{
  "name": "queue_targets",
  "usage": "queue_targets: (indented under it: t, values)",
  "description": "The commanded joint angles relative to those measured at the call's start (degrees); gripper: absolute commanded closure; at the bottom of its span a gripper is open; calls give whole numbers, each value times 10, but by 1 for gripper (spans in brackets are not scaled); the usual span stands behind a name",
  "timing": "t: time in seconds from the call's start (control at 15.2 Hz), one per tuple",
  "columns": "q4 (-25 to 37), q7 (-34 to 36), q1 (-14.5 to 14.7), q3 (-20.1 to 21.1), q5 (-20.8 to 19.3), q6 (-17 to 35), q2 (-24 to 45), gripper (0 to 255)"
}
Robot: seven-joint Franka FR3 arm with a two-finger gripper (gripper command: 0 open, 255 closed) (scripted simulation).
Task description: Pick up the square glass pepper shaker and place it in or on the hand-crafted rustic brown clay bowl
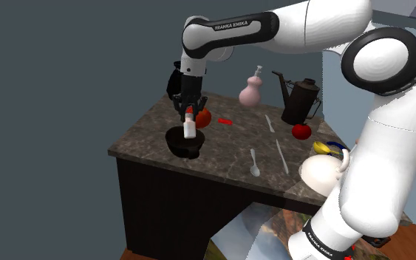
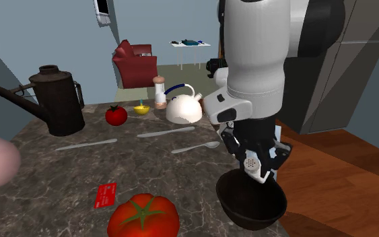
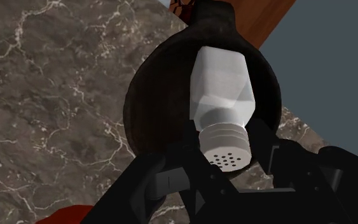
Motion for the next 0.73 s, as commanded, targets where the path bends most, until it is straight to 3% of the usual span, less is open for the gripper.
queue_targets:
  t: [0.0, 0.46, 0.53, 0.66]
  values:
    - [-6, -2, -1, -1, 0, 9, 2, 255]
    - [-6, -2, -1, -1, 0, 9, 2, 255]
    - [-6, -2, -1, -1, 0, 9, 2, 0]
    - [-6, -2, -1, -1, 0, 9, 2, 0]
